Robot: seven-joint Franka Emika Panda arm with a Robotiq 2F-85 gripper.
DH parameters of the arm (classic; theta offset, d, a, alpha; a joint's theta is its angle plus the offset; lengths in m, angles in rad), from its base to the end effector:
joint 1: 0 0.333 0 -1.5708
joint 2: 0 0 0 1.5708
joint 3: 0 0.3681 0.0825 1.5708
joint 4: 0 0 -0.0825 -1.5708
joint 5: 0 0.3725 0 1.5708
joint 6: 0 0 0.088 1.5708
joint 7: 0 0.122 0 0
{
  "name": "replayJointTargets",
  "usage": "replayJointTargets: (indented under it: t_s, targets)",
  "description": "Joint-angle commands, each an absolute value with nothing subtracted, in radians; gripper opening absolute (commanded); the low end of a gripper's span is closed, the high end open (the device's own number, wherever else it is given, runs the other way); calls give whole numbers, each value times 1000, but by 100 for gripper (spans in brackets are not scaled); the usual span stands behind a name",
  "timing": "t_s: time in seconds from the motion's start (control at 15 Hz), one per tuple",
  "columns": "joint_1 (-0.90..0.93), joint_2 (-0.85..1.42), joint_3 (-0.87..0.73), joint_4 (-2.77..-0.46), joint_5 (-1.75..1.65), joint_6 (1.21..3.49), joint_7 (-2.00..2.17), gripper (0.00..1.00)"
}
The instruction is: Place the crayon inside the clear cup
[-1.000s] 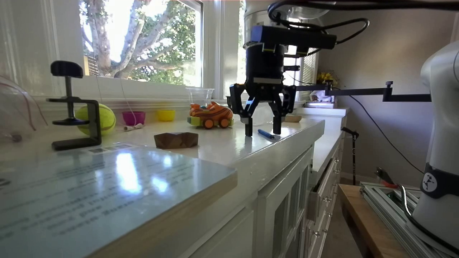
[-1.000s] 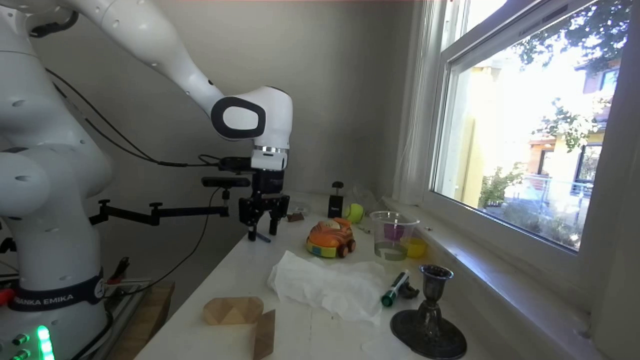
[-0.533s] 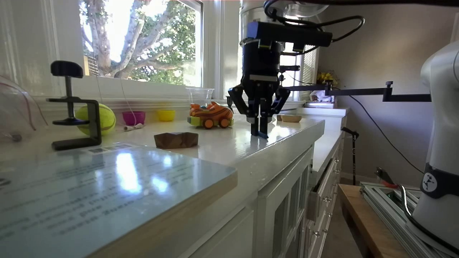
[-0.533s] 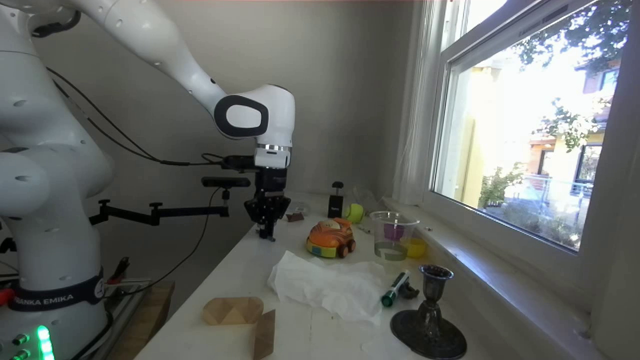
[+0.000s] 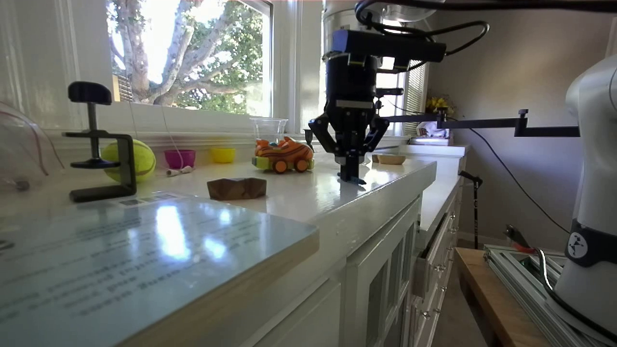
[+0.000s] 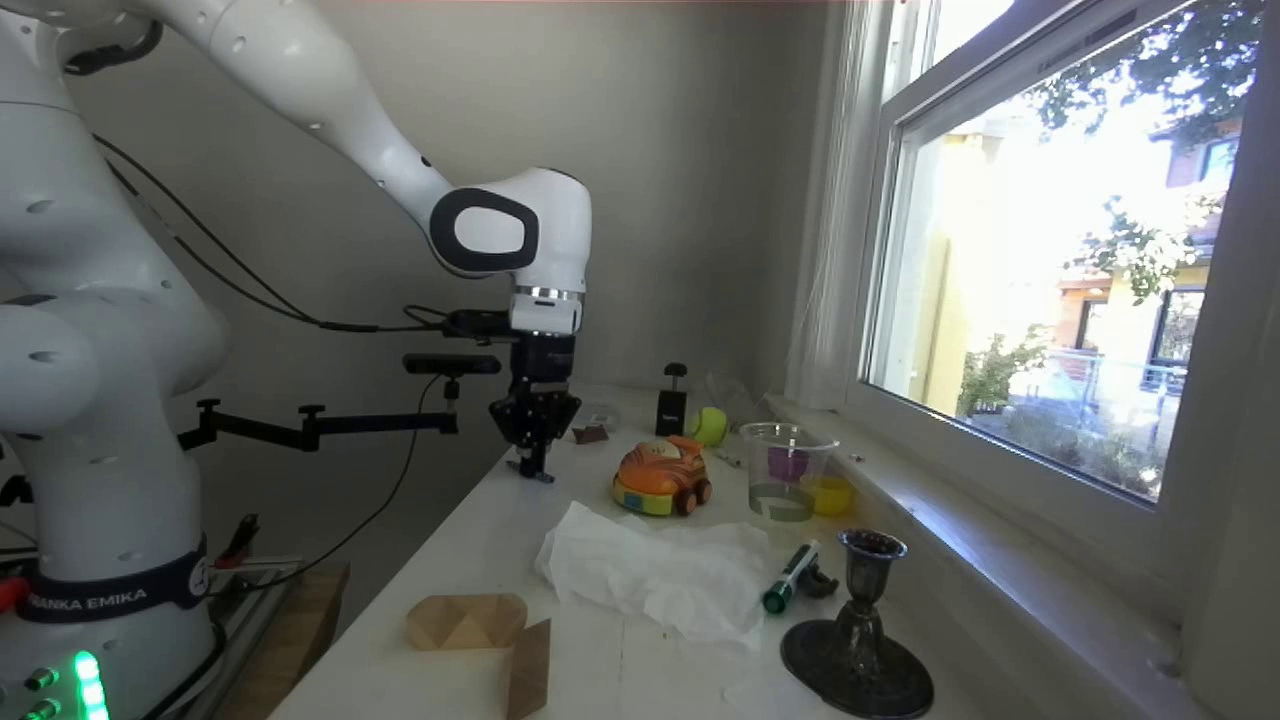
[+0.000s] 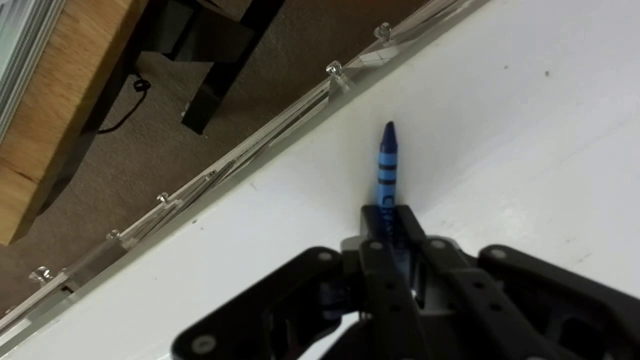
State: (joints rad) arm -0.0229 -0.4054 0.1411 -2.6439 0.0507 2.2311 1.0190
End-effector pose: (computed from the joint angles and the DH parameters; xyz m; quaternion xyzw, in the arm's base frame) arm 0.3589 0.0452 0.4138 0.8907 -0.4545 -0.0001 0.0093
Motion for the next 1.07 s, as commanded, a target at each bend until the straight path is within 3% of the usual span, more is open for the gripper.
replayJointTargets:
  t_s: [0.0,1.0]
  targets:
    - [-64,-420,153,-2587,-52,2150,1032,2]
    - [-189,-311,99,-2321,-341,2101,1049,2]
